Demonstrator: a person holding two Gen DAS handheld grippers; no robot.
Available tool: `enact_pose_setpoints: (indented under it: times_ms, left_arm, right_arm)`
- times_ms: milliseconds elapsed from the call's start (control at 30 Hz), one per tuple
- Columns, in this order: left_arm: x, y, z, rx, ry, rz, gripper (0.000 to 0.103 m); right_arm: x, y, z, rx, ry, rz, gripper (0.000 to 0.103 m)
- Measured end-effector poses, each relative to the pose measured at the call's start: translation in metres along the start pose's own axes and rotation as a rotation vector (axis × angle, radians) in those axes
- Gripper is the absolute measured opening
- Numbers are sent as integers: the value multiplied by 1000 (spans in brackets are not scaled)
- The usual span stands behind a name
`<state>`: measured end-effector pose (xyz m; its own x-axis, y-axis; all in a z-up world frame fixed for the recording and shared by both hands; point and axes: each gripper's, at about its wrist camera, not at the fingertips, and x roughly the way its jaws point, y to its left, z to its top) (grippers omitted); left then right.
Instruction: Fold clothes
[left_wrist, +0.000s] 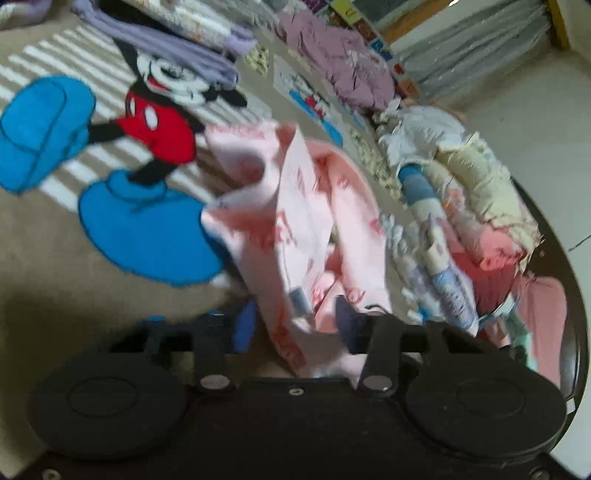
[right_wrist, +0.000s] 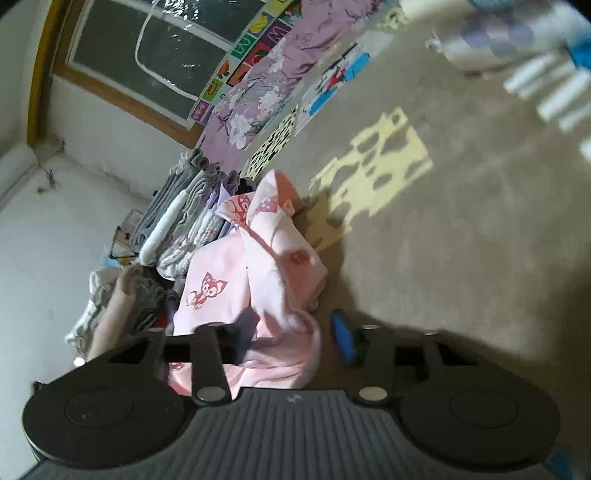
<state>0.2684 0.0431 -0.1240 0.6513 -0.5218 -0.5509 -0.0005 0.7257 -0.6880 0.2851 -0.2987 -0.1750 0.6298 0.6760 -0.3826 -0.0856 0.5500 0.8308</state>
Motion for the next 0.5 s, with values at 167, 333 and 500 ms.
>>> enact_pose_setpoints:
  times_ms: [167, 333, 500]
  left_arm:
    - [-7, -2, -7, 19, -47, 2, 4]
    - [-43, -13, -17, 60, -134, -48, 3]
    - [-67, -6, -43, 33, -158, -46, 1]
  right_arm:
    - [-7, -8, -11, 61, -14, 49, 18]
    - [-28, -1, -20, 88, -89, 115, 14]
    - [-61, 10, -41, 97, -160, 146, 13]
